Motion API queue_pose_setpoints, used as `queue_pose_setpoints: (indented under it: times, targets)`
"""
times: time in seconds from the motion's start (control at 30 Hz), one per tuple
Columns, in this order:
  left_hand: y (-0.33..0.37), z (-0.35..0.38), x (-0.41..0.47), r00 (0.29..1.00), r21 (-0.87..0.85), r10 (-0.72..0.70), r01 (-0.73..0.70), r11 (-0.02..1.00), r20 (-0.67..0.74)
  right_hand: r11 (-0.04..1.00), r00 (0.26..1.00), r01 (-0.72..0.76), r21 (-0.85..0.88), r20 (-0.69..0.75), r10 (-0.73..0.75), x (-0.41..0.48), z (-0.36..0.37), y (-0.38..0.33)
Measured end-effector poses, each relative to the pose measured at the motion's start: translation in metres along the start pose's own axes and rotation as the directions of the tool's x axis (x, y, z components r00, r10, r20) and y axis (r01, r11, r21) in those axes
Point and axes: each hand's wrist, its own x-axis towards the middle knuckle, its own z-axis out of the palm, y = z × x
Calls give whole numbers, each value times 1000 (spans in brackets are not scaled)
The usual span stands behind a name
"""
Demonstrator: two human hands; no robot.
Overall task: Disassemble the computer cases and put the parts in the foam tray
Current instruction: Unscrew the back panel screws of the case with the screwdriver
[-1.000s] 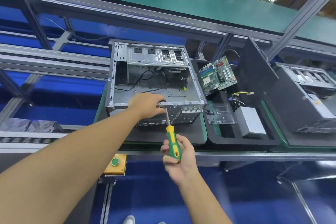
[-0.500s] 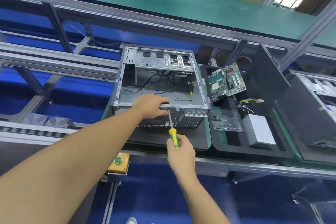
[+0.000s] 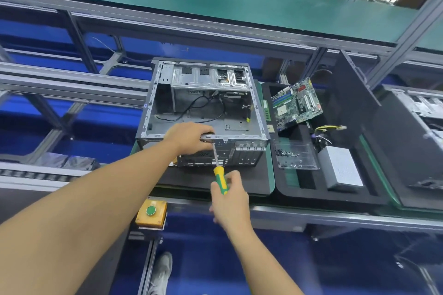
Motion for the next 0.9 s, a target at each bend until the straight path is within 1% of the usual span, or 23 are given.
queue_pose_setpoints:
  times: [0.03,0.07,0.1,0.13,0.17,0.2,0.27,0.3,0.37,0.4,0.43,0.5,0.57,0.67,0.7,0.8,0.9]
  targets:
    - [0,0,0,1000,-2,-1,1,1000,-2,994,996,-73,87,58,68,0,1,-3]
    - [0,0,0,1000,-5,-2,2,1000,-4,950,973,-206,234,153,173,0,2,-7]
    - [-1,0,0,1000,-8,-2,2,1000,-7,855,924,-358,375,274,267,2,1,-11]
    - [-1,0,0,1000,-8,-1,1,1000,-11,754,869,-471,457,388,307,3,-1,-14]
    - [0,0,0,1000,-6,1,-1,1000,-16,683,827,-536,496,472,306,4,-2,-15]
    - [0,0,0,1000,-5,2,-2,1000,-21,643,803,-565,517,524,285,5,-3,-14]
    - [0,0,0,1000,-8,3,-3,1000,-25,631,810,-551,546,530,249,3,-3,-12]
    - [0,0,0,1000,-9,2,-2,1000,-24,665,834,-514,542,496,241,2,-3,-12]
    - [-1,1,-1,1000,-10,2,-3,1000,-16,796,896,-392,460,387,217,-1,-1,-10]
    - [-1,0,-1,1000,-9,6,-6,1000,-14,833,916,-348,429,343,207,-2,0,-8]
    - [0,0,-1,1000,-9,14,-14,1000,-15,841,926,-335,425,313,211,-2,1,-6]
    - [0,0,-1,1000,-3,28,-28,1000,-14,828,926,-348,440,298,232,-2,1,-4]
    - [1,-2,-2,1000,-13,20,-20,1000,2,804,909,-394,446,315,271,-2,-2,-7]
    - [2,-5,-4,1000,-10,-5,6,1000,24,699,862,-492,519,403,307,0,-7,-12]
    - [3,-6,-5,1000,-2,-6,6,1000,22,683,850,-510,523,430,305,0,-8,-13]
    - [6,-5,-9,1000,2,15,-15,1000,12,703,857,-492,513,430,285,-3,-7,-13]
    - [4,-8,-13,999,-80,53,-52,995,11,763,894,-414,497,380,238,-4,-6,-13]
